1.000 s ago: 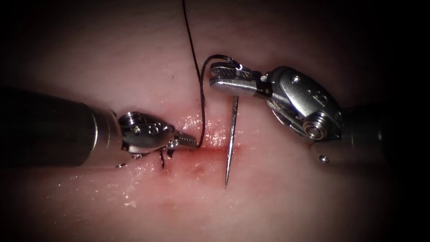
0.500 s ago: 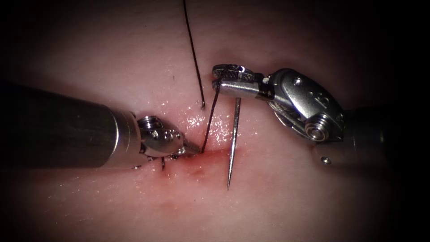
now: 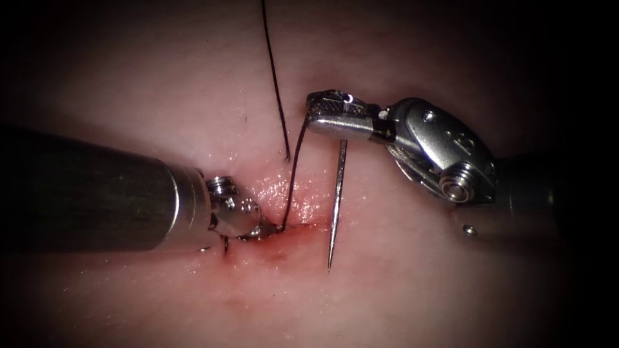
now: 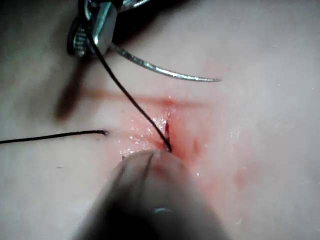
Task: Wound Closure
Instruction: Use the left hand to expand the cut
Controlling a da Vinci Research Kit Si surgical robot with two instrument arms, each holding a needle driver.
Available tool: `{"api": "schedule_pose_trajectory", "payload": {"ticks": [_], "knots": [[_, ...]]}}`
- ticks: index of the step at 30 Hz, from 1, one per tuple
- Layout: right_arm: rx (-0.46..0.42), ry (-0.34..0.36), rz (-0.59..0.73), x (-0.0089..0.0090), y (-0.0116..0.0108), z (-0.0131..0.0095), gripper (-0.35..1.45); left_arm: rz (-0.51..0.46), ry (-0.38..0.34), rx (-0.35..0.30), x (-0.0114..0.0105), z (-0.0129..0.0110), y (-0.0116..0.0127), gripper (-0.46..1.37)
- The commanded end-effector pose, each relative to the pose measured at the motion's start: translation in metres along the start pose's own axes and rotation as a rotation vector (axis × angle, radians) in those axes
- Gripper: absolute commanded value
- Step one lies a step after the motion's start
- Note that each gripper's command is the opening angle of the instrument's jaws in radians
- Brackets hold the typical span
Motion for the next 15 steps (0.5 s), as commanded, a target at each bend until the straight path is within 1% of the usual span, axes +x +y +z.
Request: {"api": "schedule_pose_trajectory", "payload": {"ticks": [1, 3, 4, 6, 10, 15], "knots": [[-0.005, -0.001, 0.001, -0.0003, 0.0000, 0.0003, -0.35, -0.018, 0.013, 0.022, 0.0002, 0.0005, -0.0006, 0.36], [-0.006, 0.000, 0.000, -0.0005, -0.0001, 0.0004, -0.35, -0.027, 0.019, 0.035, 0.0002, 0.0007, -0.0009, 0.44], [-0.007, 0.001, -0.021, -0.0008, -0.0001, 0.0007, -0.35, -0.035, 0.020, 0.039, 0.0002, 0.0011, -0.0014, 0.53], [-0.006, 0.003, -0.045, -0.0010, 0.0000, 0.0009, -0.35, -0.041, 0.025, 0.049, 0.0002, 0.0013, -0.0015, 0.63], [0.006, 0.009, -0.089, -0.0012, 0.0007, 0.0011, -0.35, -0.043, 0.033, 0.064, 0.0002, 0.0012, -0.0013, 0.75], [0.008, 0.014, -0.145, -0.0017, 0.0018, 0.0013, -0.35, -0.050, 0.040, 0.076, 0.0004, 0.0008, -0.0012, 0.77]]}}
